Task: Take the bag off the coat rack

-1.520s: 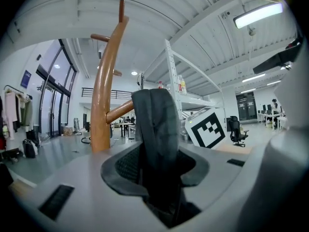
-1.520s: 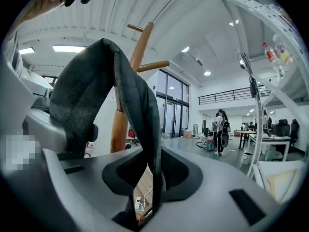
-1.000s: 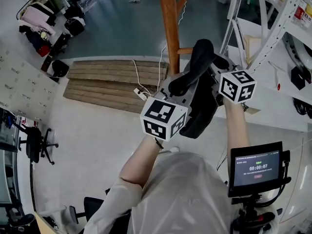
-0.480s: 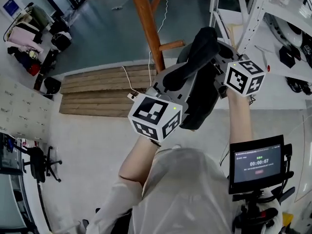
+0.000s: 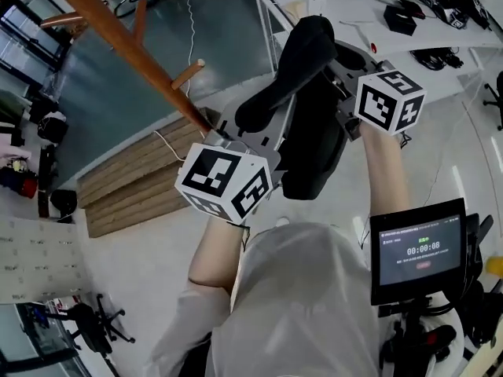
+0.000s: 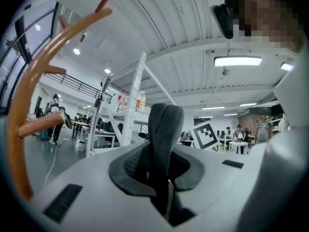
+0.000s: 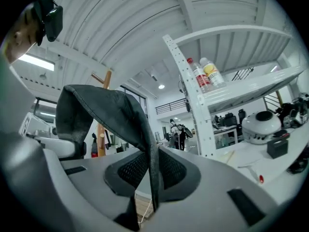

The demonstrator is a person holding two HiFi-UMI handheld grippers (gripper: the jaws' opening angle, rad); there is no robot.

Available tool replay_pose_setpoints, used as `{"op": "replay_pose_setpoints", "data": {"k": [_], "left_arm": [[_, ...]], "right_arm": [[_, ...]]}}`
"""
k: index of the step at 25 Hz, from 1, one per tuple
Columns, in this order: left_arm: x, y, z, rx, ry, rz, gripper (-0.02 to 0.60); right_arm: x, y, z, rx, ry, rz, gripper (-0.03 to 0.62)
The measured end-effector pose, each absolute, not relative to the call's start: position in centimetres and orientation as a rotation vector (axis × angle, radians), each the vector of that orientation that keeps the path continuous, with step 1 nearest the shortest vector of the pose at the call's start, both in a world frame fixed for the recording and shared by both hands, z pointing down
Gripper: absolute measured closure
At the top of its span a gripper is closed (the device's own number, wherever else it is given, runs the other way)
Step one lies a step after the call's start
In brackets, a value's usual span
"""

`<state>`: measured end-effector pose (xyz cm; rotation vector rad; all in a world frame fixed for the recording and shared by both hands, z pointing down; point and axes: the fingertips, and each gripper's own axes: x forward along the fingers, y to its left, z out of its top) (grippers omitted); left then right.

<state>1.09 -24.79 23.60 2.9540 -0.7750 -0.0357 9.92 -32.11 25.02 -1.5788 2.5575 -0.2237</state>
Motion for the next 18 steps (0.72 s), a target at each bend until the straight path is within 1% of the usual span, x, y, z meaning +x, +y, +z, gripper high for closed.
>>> {"op": "replay_pose_setpoints", "data": {"k": [5, 9, 18], "left_arm": [[5.8, -21.1, 24.4, 2.969, -0.545, -0.007, 0.526], [9.8, -19.5, 26.9, 2.949, -0.344, 0.027, 0.526], [16.2, -15.8, 30.6, 2.889, -0.075, 0.066, 0.531]], "right_arm": [[15.9, -26.7, 25.5, -1.788, 2.413, -0.242, 0.520], [21.1, -23.1, 27.9, -1.981, 2.258, -0.282, 0.520], [28.2, -16.0, 31.4, -2.229, 2.008, -0.346, 0.519]]}}
